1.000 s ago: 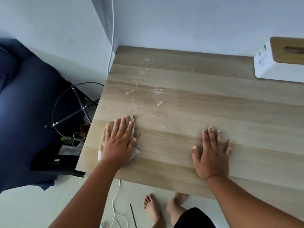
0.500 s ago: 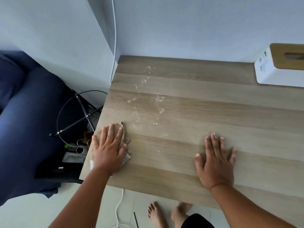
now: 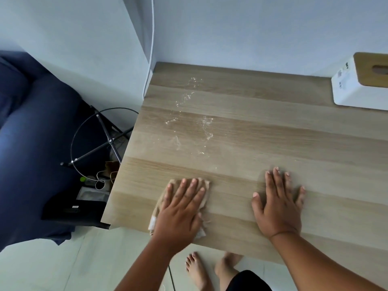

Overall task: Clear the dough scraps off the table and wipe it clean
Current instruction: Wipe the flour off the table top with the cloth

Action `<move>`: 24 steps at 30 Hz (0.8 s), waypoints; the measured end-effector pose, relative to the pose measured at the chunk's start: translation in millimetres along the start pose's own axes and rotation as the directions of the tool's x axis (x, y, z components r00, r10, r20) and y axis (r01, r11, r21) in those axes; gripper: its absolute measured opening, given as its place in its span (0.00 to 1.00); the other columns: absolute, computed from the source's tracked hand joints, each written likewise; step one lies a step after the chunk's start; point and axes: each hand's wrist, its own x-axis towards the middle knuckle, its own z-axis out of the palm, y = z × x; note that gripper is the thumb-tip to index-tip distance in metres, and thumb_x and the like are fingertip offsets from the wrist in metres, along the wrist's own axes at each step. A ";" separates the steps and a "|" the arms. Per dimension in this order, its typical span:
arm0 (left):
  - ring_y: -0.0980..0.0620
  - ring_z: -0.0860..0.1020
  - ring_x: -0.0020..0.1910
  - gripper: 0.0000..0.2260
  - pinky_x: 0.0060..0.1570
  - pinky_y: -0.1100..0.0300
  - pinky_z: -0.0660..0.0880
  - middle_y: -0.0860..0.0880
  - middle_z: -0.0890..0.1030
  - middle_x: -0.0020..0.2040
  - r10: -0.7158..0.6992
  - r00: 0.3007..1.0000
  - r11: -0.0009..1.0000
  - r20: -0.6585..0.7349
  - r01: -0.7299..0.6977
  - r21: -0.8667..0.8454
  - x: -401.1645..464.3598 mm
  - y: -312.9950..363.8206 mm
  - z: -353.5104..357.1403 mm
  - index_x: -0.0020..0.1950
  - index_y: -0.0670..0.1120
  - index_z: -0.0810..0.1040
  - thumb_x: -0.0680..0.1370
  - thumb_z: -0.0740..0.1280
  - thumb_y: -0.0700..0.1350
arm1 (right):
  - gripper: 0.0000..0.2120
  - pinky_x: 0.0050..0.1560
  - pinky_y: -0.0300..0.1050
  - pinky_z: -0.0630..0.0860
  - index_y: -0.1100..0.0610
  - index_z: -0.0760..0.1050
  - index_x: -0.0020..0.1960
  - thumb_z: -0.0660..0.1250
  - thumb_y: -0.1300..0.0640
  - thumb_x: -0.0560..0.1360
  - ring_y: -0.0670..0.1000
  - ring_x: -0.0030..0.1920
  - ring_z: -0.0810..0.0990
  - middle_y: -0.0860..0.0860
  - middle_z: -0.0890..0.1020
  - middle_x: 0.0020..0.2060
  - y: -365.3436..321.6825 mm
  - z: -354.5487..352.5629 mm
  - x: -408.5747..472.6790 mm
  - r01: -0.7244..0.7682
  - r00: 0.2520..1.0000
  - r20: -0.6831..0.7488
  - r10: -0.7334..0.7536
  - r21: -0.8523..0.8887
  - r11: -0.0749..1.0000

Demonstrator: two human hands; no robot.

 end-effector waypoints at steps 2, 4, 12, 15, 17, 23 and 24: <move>0.47 0.47 0.84 0.31 0.79 0.36 0.53 0.50 0.49 0.85 -0.071 0.997 0.997 0.000 0.071 0.031 -8.7 -28.1 -9.0 0.85 0.53 0.52 0.82 0.57 0.55 | 0.37 0.79 0.71 0.47 0.53 0.61 0.82 0.53 0.39 0.77 0.56 0.83 0.51 0.51 0.57 0.83 -2.0 -1.3 -0.6 0.000 1.000 0.009 0.000 0.005 1.000; 0.46 0.46 0.84 0.31 0.79 0.35 0.52 0.50 0.50 0.85 -0.169 0.986 0.985 -0.009 0.169 0.018 -0.8 -43.4 -16.3 0.84 0.52 0.55 0.81 0.55 0.55 | 0.37 0.79 0.71 0.47 0.53 0.61 0.82 0.54 0.39 0.77 0.56 0.83 0.51 0.51 0.56 0.83 -1.9 -2.5 -0.6 -0.004 1.000 0.011 0.004 0.003 1.000; 0.47 0.39 0.84 0.31 0.79 0.35 0.40 0.49 0.46 0.85 -0.324 0.946 0.946 0.007 0.324 -0.015 89.2 7.7 -14.5 0.85 0.53 0.49 0.81 0.47 0.55 | 0.37 0.79 0.71 0.46 0.52 0.59 0.82 0.54 0.39 0.76 0.57 0.83 0.51 0.51 0.55 0.83 -1.7 -2.4 -0.3 -0.004 1.000 0.022 0.004 -0.012 1.000; 0.46 0.40 0.84 0.32 0.78 0.34 0.41 0.49 0.47 0.85 -0.217 0.976 0.976 0.016 0.217 -0.024 104.0 38.7 -8.7 0.85 0.54 0.51 0.80 0.50 0.56 | 0.37 0.79 0.70 0.46 0.52 0.59 0.82 0.54 0.39 0.76 0.57 0.83 0.51 0.51 0.56 0.83 -1.5 -1.3 -0.1 -0.004 1.000 0.021 0.005 -0.015 1.000; 0.45 0.40 0.84 0.31 0.78 0.33 0.44 0.49 0.47 0.85 -0.094 0.995 0.995 0.021 0.094 -0.013 97.0 52.8 -3.1 0.84 0.54 0.53 0.80 0.53 0.56 | 0.36 0.79 0.70 0.47 0.52 0.59 0.82 0.54 0.39 0.77 0.57 0.83 0.50 0.50 0.55 0.83 -0.1 -0.3 -0.1 -0.001 1.000 0.022 0.002 -0.031 1.000; 0.47 0.49 0.84 0.33 0.77 0.33 0.54 0.51 0.53 0.85 0.087 0.996 0.996 0.012 -0.087 0.028 24.0 15.3 3.8 0.83 0.56 0.58 0.78 0.62 0.55 | 0.36 0.78 0.71 0.48 0.52 0.59 0.82 0.54 0.39 0.77 0.57 0.83 0.51 0.51 0.56 0.83 -0.5 0.6 -0.3 -0.001 1.000 0.014 0.001 -0.016 1.000; 0.47 0.49 0.84 0.33 0.78 0.34 0.54 0.51 0.53 0.85 0.061 0.998 0.998 0.005 -0.061 0.035 15.7 0.4 1.2 0.84 0.56 0.57 0.79 0.61 0.55 | 0.36 0.78 0.71 0.48 0.52 0.59 0.82 0.54 0.39 0.77 0.57 0.83 0.50 0.51 0.56 0.83 -0.7 0.1 -0.2 -0.003 1.000 0.018 0.003 -0.012 1.000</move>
